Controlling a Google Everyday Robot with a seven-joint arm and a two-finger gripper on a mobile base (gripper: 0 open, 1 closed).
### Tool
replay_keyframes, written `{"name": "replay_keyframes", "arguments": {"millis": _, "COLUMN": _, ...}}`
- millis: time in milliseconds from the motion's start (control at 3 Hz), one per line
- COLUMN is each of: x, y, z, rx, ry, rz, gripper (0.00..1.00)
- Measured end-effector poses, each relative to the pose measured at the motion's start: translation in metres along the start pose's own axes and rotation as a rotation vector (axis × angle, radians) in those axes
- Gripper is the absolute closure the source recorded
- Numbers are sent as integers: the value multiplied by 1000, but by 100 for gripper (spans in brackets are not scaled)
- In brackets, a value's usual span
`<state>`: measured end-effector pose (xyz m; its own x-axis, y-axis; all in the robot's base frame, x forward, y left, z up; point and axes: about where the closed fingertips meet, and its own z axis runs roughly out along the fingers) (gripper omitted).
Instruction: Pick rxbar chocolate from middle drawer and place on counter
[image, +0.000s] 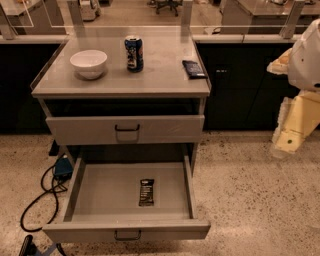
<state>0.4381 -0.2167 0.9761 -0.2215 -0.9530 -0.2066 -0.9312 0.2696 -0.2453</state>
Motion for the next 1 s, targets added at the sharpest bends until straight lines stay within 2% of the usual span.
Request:
{"name": "replay_keyframes", "arguments": {"millis": 333, "x": 0, "y": 0, "z": 0, "rx": 0, "ry": 0, "rz": 0, "gripper": 0}}
{"name": "replay_keyframes", "arguments": {"millis": 667, "x": 1, "y": -1, "z": 12, "rx": -14, "ry": -17, "rz": -37, "gripper": 0}}
{"name": "replay_keyframes", "arguments": {"millis": 1000, "x": 9, "y": 5, "z": 55, "rx": -73, "ry": -90, "rz": -105, "gripper": 0}}
